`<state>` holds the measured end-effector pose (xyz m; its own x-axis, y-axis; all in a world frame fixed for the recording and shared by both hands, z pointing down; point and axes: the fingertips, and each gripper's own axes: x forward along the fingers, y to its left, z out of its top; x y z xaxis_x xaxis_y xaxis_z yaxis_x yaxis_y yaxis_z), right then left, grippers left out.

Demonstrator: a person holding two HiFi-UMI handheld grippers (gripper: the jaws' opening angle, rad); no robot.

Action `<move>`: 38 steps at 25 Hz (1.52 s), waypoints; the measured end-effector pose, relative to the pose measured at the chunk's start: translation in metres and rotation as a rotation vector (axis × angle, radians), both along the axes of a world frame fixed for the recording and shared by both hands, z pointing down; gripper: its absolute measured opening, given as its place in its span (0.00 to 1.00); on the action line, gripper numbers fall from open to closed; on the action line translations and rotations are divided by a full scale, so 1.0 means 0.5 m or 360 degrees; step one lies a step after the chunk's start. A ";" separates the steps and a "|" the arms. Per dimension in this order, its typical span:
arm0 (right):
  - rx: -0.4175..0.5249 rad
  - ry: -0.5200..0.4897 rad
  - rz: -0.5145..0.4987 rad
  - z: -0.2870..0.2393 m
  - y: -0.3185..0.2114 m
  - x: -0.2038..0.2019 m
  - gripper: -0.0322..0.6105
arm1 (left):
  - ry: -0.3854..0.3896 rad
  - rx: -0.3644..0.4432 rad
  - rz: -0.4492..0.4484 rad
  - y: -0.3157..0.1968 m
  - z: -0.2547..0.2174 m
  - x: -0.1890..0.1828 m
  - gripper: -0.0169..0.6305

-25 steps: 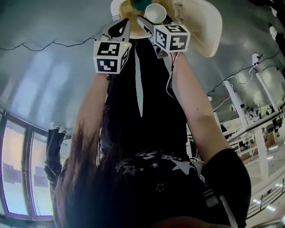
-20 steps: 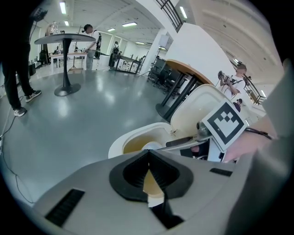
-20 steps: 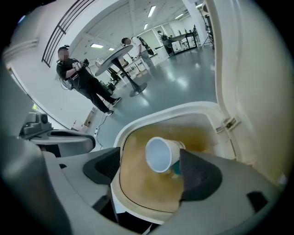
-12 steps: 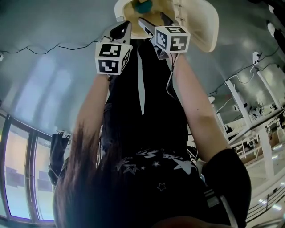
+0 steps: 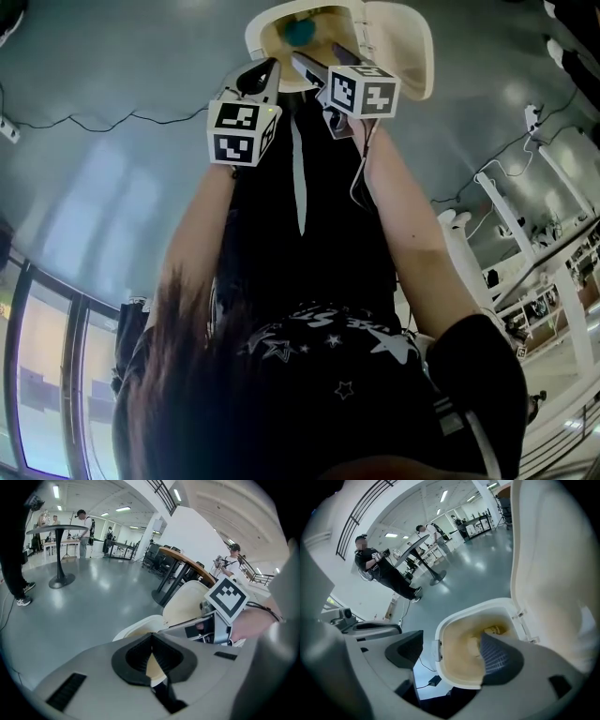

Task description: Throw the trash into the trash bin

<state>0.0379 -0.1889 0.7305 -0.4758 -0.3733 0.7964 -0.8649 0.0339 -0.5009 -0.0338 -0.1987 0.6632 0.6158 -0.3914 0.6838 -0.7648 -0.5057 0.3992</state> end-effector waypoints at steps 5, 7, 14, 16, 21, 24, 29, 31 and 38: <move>0.0069 0.0036 0.0029 -0.071 -0.018 0.002 0.65 | 0.0036 0.0075 0.0037 -0.017 -0.067 0.003 0.04; 0.0105 0.0040 0.0046 -0.104 -0.027 0.002 0.65 | 0.0044 0.0104 0.0051 -0.021 -0.097 0.001 0.04; 0.0154 -0.0066 0.0201 -0.247 -0.042 -0.019 0.49 | 0.0050 0.0199 0.0070 -0.024 -0.220 -0.027 0.04; 0.0191 -0.0064 0.0194 -0.283 -0.038 -0.029 0.47 | 0.0064 0.0229 0.0078 -0.023 -0.255 -0.029 0.04; 0.0269 -0.0084 0.0155 -0.378 -0.020 -0.057 0.42 | 0.0100 0.0297 0.0090 -0.021 -0.334 -0.028 0.04; 0.0300 -0.0088 0.0131 -0.412 -0.001 -0.066 0.33 | 0.0131 0.0370 0.0105 -0.025 -0.389 -0.027 0.04; 0.0341 0.0040 0.0128 -0.482 0.027 -0.042 0.14 | 0.0200 0.0424 0.0124 -0.011 -0.448 -0.023 0.04; 0.0357 0.0047 0.0115 -0.496 0.038 -0.039 0.12 | 0.0206 0.0444 0.0128 -0.005 -0.461 -0.028 0.04; 0.0403 0.0011 0.0098 -0.559 0.073 -0.044 0.06 | 0.0182 0.0528 0.0052 0.031 -0.525 -0.078 0.04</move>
<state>0.0160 -0.1526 0.4510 -0.4409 -0.5894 0.6769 -0.8725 0.1045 -0.4772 -0.0727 -0.1832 0.4006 0.6969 -0.5595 0.4486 -0.7059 -0.6456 0.2914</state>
